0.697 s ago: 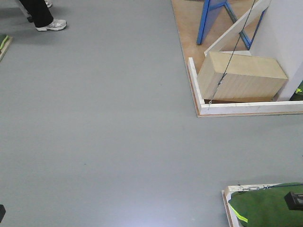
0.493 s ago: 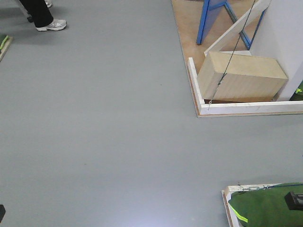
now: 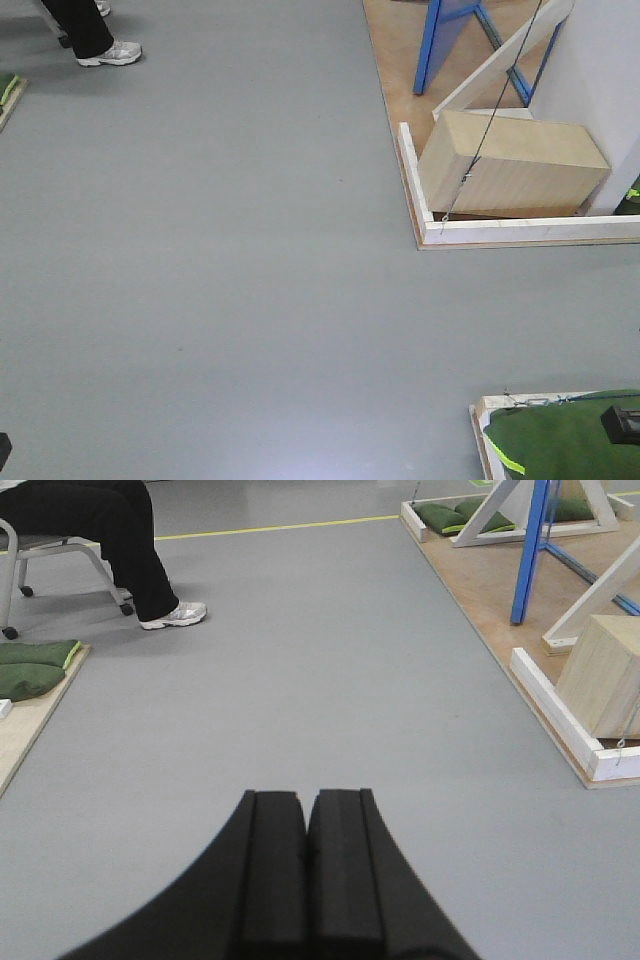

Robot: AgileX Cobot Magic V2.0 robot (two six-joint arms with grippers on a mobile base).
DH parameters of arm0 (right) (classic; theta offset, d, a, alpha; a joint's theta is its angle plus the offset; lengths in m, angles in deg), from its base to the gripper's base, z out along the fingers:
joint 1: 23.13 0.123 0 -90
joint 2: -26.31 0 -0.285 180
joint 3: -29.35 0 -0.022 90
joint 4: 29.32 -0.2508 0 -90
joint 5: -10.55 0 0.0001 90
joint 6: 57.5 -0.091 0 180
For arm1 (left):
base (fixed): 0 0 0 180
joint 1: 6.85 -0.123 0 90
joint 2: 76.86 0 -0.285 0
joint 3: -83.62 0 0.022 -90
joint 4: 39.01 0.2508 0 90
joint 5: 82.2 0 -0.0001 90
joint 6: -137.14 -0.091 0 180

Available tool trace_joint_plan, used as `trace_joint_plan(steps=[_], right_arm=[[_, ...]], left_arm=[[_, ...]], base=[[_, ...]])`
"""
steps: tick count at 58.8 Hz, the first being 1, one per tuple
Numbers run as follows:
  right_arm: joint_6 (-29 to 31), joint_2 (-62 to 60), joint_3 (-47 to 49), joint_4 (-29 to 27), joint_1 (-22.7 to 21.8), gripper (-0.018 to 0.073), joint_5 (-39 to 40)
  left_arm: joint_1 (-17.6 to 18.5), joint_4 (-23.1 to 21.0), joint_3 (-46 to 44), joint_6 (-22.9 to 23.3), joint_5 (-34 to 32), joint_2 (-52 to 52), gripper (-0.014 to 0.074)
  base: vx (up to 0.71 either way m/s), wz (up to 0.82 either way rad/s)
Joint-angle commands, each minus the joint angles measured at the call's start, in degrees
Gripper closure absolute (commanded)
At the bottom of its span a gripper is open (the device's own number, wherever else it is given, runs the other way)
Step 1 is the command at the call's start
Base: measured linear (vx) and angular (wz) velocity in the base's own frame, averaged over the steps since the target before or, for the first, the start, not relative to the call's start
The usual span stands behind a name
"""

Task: Move to blue door and open it

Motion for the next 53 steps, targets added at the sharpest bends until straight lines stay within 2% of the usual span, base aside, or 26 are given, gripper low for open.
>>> trace_joint_plan(steps=[1, 53], right_arm=[[0.6, -1.4, -1.1, 0.2, -0.5, 0.0557, 4.7], [0.6, -1.3, -1.1, 0.2, -0.5, 0.0557, 4.6]], left_arm=[[-0.1, 0.0, 0.2, 0.2, -4.5, -0.9, 0.0526], [-0.1, 0.0, 0.2, 0.2, -4.5, -0.9, 0.0526]], base=[[0.05, 0.01], [0.16, 0.07]])
